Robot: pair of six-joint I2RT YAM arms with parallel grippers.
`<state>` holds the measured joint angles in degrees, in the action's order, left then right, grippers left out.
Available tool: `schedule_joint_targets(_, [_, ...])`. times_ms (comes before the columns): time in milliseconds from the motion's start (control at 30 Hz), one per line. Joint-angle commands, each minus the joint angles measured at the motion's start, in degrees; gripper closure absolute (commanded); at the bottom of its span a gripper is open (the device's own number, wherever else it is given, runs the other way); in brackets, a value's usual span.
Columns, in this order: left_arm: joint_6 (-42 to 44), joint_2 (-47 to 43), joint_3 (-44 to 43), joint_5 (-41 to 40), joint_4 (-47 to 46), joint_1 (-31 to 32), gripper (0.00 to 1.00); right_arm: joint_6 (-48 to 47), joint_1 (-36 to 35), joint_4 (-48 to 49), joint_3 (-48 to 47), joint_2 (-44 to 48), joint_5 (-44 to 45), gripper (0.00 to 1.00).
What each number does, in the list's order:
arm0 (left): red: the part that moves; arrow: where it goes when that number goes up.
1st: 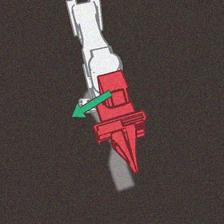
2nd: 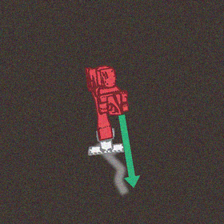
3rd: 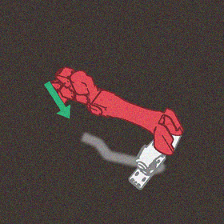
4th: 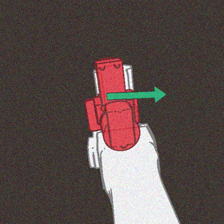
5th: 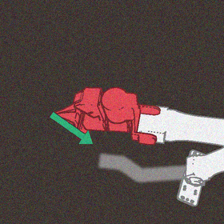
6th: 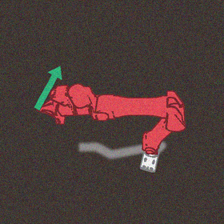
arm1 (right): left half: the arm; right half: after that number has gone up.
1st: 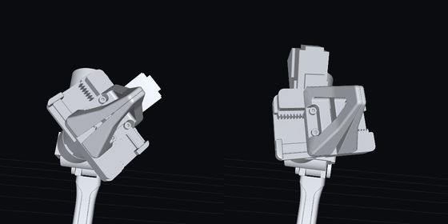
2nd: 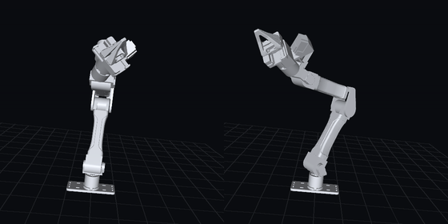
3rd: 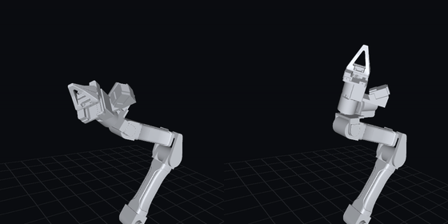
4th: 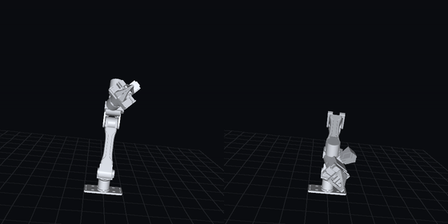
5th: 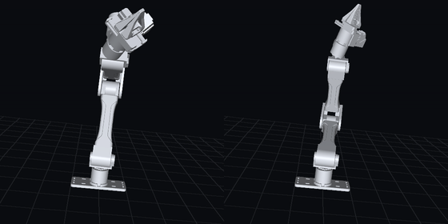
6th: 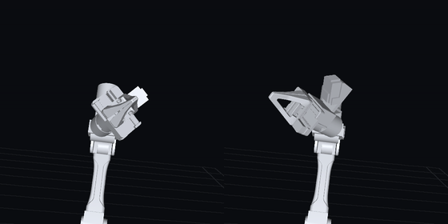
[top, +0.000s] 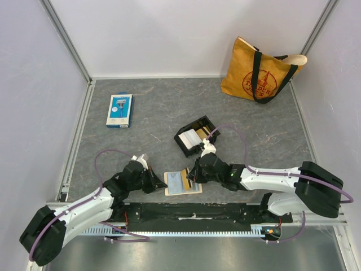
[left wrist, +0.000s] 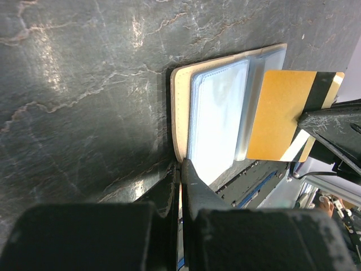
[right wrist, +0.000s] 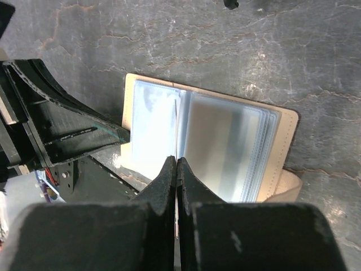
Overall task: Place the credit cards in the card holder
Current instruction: Insert the credit card into the card holder.
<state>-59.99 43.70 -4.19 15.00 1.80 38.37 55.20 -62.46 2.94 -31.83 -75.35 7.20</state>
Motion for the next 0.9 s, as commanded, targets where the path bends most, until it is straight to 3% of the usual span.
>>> schedule_joint_targets(0, [1.5,-0.3,0.8,-1.3,-0.5,0.0,0.98,3.7,0.0,10.1,2.2,-1.3,-0.3,1.0])
schedule_joint_targets(867, [2.2,3.4,-0.7,-1.0,-1.6,0.1,0.98,10.6,0.1,27.6,13.0,-4.5,-1.9,1.0])
